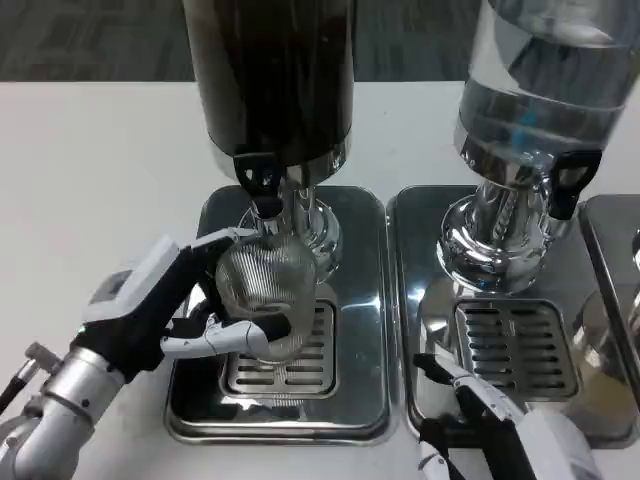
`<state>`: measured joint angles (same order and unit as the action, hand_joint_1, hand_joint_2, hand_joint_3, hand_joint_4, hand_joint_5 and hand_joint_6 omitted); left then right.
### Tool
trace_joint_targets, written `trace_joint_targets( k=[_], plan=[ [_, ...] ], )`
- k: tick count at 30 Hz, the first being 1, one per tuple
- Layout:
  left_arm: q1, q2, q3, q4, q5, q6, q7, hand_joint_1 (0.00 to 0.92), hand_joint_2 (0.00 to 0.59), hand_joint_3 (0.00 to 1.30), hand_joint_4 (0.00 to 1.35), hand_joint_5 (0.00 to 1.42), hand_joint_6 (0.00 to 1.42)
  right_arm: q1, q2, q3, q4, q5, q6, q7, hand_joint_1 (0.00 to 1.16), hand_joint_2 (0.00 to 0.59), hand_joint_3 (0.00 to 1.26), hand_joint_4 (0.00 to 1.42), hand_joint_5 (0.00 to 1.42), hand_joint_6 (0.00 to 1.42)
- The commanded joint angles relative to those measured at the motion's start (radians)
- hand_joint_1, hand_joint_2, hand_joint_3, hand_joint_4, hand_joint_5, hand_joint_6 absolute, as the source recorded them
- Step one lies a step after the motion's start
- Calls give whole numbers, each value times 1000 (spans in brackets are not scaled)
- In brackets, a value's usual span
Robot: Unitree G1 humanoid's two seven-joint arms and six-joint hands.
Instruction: Grasp the cup under the faucet to collect the drink, then remove the cup.
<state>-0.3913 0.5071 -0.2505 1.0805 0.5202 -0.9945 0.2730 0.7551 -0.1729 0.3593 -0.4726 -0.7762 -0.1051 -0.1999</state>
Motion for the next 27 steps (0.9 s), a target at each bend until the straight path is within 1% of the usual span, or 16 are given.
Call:
trace_joint_targets(
  k=[1,8,13,19,21,23,24,26,27],
  plan=[
    [7,14,0,-14,-7,5,-21,213,0,340,404,624,702,0,-2,0,-2,8,-1,-2,347,560,197,197,158,212],
    [23,24,19,-46,-31,-14,-30,180,0,301,388,606,673,-10,-3,-4,3,14,-3,-3,336,558,197,197,158,215],
    [56,46,46,-88,-63,-28,-37,167,0,292,381,599,663,-25,-6,-6,10,23,-1,2,329,558,197,197,158,217],
    [118,76,99,-157,-115,-38,-55,144,0,291,374,587,639,-44,-13,-12,18,33,0,11,323,557,201,198,158,225],
    [153,92,126,-196,-146,-42,-71,127,1,291,373,541,600,-51,-16,-14,22,39,1,15,325,551,208,200,167,228],
    [189,110,154,-236,-183,-49,-98,96,34,282,338,447,499,-59,-21,-18,26,46,-1,19,326,551,209,201,169,229],
    [209,125,168,-258,-213,-57,-125,74,46,272,309,398,446,-63,-23,-19,29,49,0,21,327,553,209,201,170,229],
    [246,150,192,-299,-287,-68,-195,8,60,224,190,249,340,-69,-26,-21,37,58,-3,23,338,551,218,201,173,230],
    [261,163,201,-318,-314,-72,-224,2,63,209,146,193,288,-72,-26,-19,40,58,-4,22,342,550,220,202,173,230]
  ],
)
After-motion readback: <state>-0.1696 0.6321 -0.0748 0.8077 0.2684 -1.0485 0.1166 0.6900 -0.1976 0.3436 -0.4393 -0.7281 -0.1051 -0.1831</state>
